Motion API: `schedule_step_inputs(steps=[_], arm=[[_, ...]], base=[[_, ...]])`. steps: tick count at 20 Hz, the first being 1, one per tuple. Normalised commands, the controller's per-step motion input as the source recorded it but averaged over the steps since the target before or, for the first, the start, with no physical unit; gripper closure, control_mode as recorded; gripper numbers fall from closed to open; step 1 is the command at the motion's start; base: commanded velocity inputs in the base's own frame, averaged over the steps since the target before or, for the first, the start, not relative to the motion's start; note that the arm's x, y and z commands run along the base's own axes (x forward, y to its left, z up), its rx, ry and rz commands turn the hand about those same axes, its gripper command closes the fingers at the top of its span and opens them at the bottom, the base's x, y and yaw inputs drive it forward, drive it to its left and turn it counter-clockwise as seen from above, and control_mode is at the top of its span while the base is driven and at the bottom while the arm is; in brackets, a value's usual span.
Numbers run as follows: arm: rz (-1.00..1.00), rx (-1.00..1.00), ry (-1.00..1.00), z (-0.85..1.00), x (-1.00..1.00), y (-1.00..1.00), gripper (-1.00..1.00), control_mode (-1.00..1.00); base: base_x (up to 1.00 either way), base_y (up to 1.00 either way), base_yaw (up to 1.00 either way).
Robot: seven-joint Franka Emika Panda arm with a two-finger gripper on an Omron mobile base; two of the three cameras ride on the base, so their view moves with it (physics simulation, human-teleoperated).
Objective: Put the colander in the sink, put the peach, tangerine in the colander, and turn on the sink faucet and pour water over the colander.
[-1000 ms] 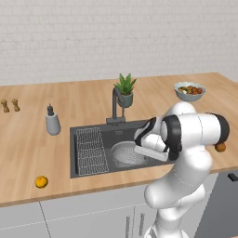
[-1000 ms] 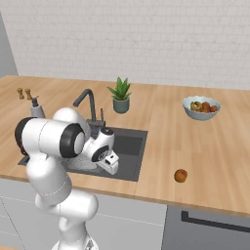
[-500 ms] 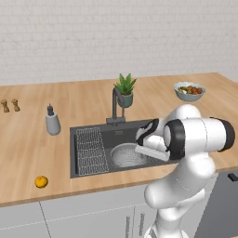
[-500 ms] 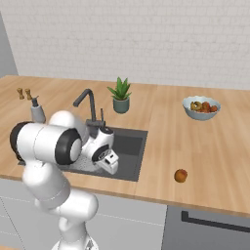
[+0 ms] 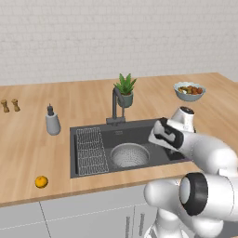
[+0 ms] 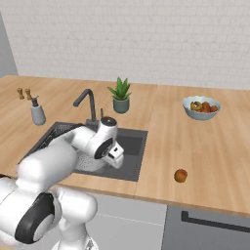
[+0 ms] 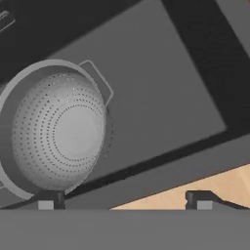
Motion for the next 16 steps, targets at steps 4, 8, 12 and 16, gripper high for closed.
schedule_step_inputs(steps=[4, 8, 12, 16], arm=[[0.00, 0.00, -0.01, 0.95, -0.12, -0.72, -1.00, -1.00], [0.00, -0.07, 0.00, 0.76, 0.00, -0.84, -1.00, -1.00], [0.00, -0.09, 0.00, 0.30, 0.00, -0.87, -1.00, -1.00], [0.00, -0.06, 0.00, 0.00, 0.00, -0.99, -1.00, -1.00]], base=[[0.00, 0.00, 0.00], [0.00, 0.00, 0.00], [0.00, 0.00, 0.00], [0.00, 0.00, 0.00]])
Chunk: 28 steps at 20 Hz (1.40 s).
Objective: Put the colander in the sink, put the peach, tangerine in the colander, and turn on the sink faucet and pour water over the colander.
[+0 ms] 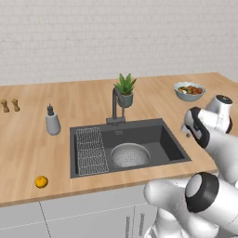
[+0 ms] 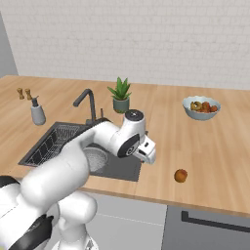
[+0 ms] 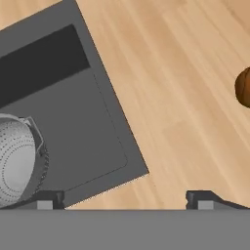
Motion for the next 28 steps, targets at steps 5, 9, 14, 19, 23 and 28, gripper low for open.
schedule_step_inputs(steps=[5, 9, 14, 19, 23, 28], arm=[[0.00, -0.01, 0.00, 0.00, 0.00, -0.98, -1.00, -1.00], [0.00, 0.00, 0.00, 0.00, 0.00, -0.88, -1.00, -1.00], [0.00, -0.03, 0.00, -0.04, 0.00, -0.69, -1.00, -1.00], [0.00, -0.06, 0.00, -0.21, 0.00, -0.52, -1.00, -1.00], [0.00, -0.03, 0.00, -0.38, 0.00, -0.24, -1.00, -1.00], [0.00, -0.02, 0.00, -0.35, 0.01, -0.04, -1.00, -1.00]], base=[[0.00, 0.00, 0.00], [0.00, 0.00, 0.00], [0.00, 0.00, 0.00], [0.00, 0.00, 0.00], [0.00, 0.00, 0.00], [0.00, 0.00, 0.00]])
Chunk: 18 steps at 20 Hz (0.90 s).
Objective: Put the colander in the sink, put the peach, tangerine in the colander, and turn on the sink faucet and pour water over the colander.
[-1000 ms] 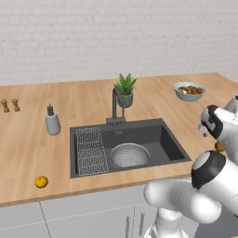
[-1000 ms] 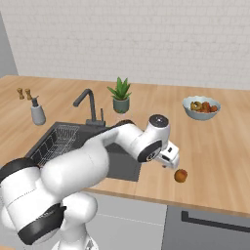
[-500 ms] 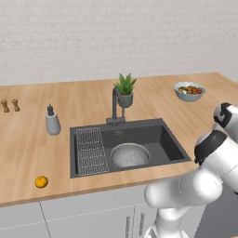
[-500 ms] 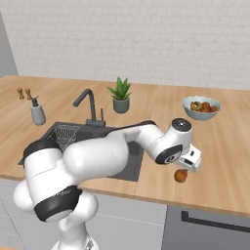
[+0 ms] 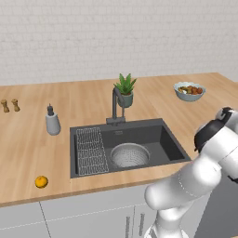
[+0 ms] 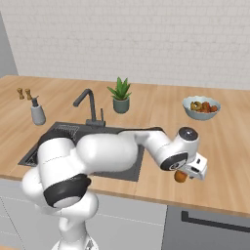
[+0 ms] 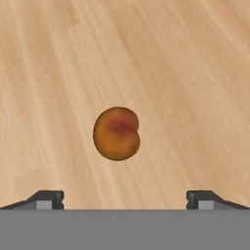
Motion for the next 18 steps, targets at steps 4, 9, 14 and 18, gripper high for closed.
schedule_step_inputs(steps=[4, 9, 14, 18], arm=[[0.01, 0.00, 0.00, -0.31, 0.18, 0.00, -1.00, -1.00], [0.03, 0.00, 0.02, -0.30, 0.28, 0.00, -1.00, -1.00], [0.01, -0.01, 0.02, -0.32, 0.17, 0.00, -1.00, -1.00], [0.01, -0.01, 0.00, -0.28, 0.11, -0.02, -1.00, -1.00]], base=[[0.00, 0.00, 0.00], [0.00, 0.00, 0.00], [0.00, 0.00, 0.00], [0.00, 0.00, 0.00]])
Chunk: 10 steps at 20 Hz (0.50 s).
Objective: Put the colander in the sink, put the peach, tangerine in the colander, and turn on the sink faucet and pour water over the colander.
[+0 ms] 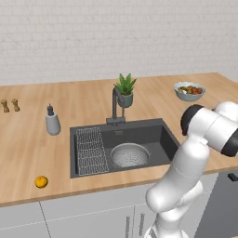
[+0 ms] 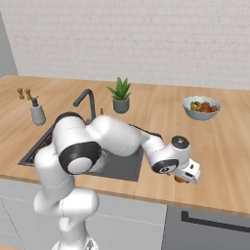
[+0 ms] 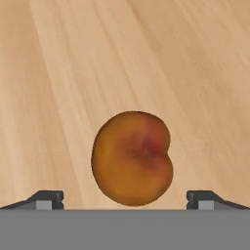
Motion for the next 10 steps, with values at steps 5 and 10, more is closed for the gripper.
schedule_step_inputs(steps=[5, 10], arm=[[0.02, 0.00, 0.00, -0.25, 0.13, -0.02, -1.00, -1.00], [0.02, 0.00, 0.00, -0.23, 0.15, -0.13, -1.00, -1.00]], base=[[0.00, 0.00, 0.00], [0.00, 0.00, 0.00]])
